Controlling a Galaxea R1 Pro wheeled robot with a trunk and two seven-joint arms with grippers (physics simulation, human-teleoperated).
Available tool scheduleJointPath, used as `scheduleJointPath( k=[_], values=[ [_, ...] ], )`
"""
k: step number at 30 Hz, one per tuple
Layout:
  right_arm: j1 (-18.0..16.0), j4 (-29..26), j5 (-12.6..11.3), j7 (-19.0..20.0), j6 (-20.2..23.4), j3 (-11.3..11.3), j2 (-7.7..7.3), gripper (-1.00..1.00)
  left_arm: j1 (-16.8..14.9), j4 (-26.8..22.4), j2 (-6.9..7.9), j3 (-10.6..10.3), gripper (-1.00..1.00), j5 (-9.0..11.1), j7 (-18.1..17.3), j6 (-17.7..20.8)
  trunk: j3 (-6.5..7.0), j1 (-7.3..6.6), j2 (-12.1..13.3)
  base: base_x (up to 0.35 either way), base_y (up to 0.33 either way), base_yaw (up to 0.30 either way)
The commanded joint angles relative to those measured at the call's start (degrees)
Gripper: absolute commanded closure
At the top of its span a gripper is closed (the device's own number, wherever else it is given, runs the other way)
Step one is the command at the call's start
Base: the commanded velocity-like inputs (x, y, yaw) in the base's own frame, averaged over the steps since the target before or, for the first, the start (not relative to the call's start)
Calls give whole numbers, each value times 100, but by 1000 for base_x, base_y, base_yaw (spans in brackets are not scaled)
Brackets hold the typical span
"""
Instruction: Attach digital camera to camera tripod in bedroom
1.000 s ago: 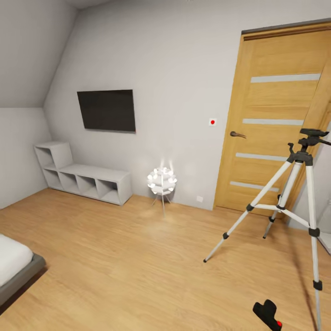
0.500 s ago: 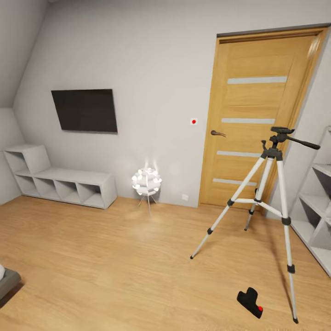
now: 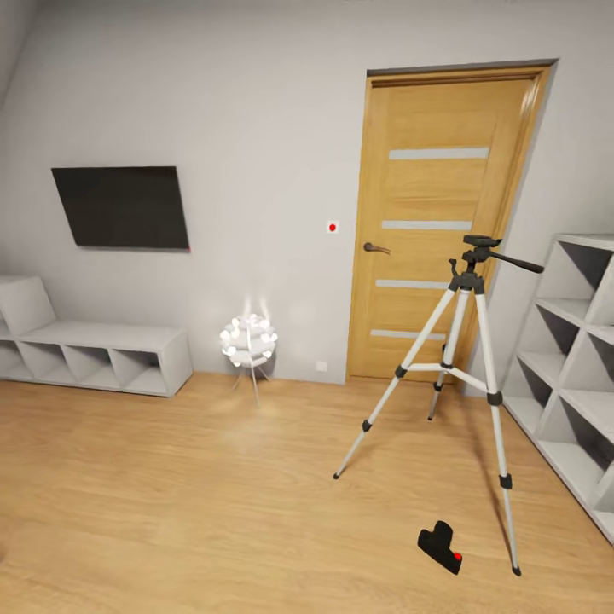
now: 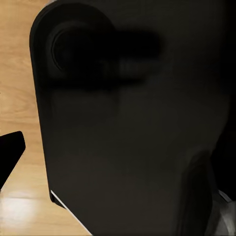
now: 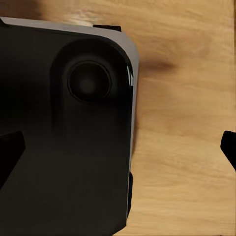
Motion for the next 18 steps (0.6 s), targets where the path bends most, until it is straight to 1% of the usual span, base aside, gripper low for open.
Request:
scheduleJointPath(
  k=[1, 7, 18],
  values=[
    [1, -2, 7, -1, -15, 15, -1, -100, 3, -10, -1, 0, -100, 1, -1, -1, 0, 0, -2, 0, 0, -213],
    [0, 0, 10, -5, -188, 17, -6, -100, 3, -10, -69, -1, -100, 1, -3, 1, 8, 0, -2, 0, 0, -238],
    [1, 35, 3, 54, -253, 5, -24, -100, 3, -6, -147, -9, -100, 1, -21, 12, 12, 0, -2, 0, 0, -284]
  ],
)
